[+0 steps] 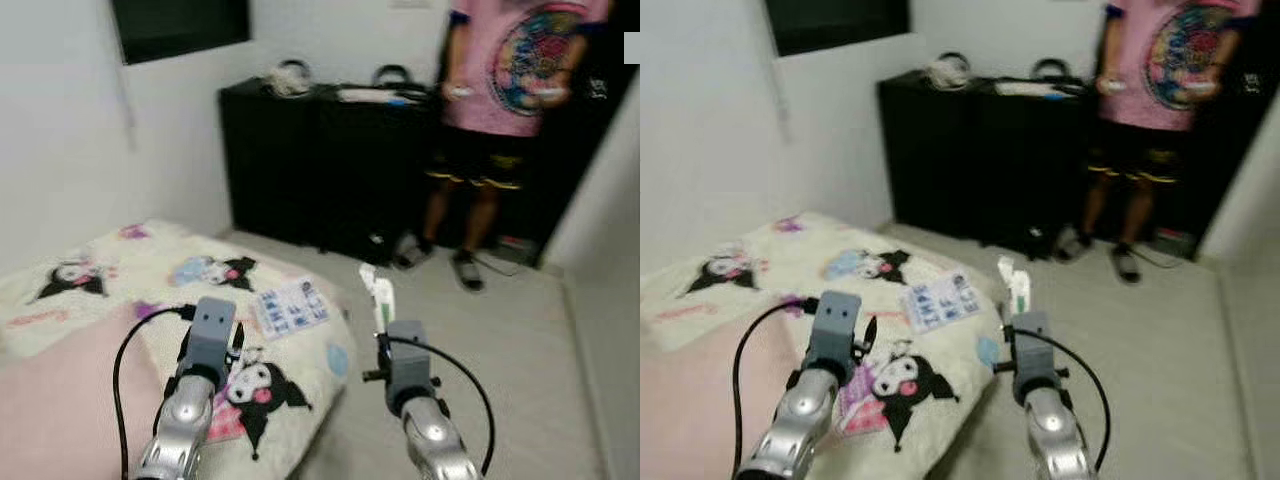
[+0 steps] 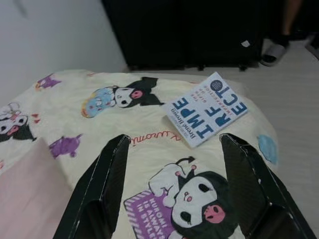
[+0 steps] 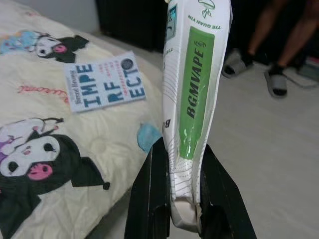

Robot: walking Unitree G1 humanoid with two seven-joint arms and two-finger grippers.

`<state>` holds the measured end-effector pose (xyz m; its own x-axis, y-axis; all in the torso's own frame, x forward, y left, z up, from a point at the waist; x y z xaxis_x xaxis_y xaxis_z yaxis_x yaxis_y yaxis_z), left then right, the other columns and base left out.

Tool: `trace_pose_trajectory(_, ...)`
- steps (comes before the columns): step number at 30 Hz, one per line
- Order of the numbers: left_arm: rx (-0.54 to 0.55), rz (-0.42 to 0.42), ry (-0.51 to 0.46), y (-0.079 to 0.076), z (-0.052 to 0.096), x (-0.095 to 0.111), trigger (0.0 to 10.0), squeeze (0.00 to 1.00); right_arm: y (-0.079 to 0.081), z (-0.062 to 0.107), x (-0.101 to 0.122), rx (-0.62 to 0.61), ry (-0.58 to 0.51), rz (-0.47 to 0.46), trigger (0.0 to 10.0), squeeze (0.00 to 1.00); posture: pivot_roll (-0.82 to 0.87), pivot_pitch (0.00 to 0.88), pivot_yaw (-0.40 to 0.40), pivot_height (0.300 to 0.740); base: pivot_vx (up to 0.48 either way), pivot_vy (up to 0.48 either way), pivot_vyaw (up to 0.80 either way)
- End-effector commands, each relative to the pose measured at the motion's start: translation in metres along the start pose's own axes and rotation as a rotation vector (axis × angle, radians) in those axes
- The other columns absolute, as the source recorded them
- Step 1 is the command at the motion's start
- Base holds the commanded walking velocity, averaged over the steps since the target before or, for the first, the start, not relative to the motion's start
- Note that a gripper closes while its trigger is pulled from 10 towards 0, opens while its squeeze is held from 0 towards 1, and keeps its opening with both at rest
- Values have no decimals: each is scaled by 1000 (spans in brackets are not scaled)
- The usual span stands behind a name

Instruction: Clean up the room

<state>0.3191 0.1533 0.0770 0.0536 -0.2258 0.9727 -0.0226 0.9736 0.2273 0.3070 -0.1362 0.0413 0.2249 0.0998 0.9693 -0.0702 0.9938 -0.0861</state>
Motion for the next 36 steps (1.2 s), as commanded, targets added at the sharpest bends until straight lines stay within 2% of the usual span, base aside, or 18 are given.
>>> trace_pose_trajectory(1, 0, -4, 15, 0, 1, -4, 10000, 0, -2, 0, -2, -8, 11, -4, 10000, 0, -37, 25, 16, 740, 0, 0, -800)
trace_pose_trajectory(5, -6, -6, 14, -2, 2, -4, 10000, 0, -1, 0, -3, -3, 12, 24, 10000, 0, -38, 27, 13, 740, 0, 0, -800)
trace_pose_trajectory(36, -32, -26, 10, -2, -3, -4, 10000, 0, -1, 2, -13, -32, 47, -2, 10000, 0, -29, 21, 43, 740, 0, 0, -800)
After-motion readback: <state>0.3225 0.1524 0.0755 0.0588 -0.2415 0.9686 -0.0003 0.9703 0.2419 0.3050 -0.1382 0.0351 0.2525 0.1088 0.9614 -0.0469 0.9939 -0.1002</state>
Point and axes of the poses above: a point about 5 cm out from each wrist's last joint towards the gripper, its own z axis pointing back from the gripper into the wrist, its own x axis along the axis of the wrist's last joint, y = z × x, the point moved 1 cm from there along -z, pointing out of the wrist towards the gripper, and after that the axes turned 2 degrees about -z, right-handed, at the moved point
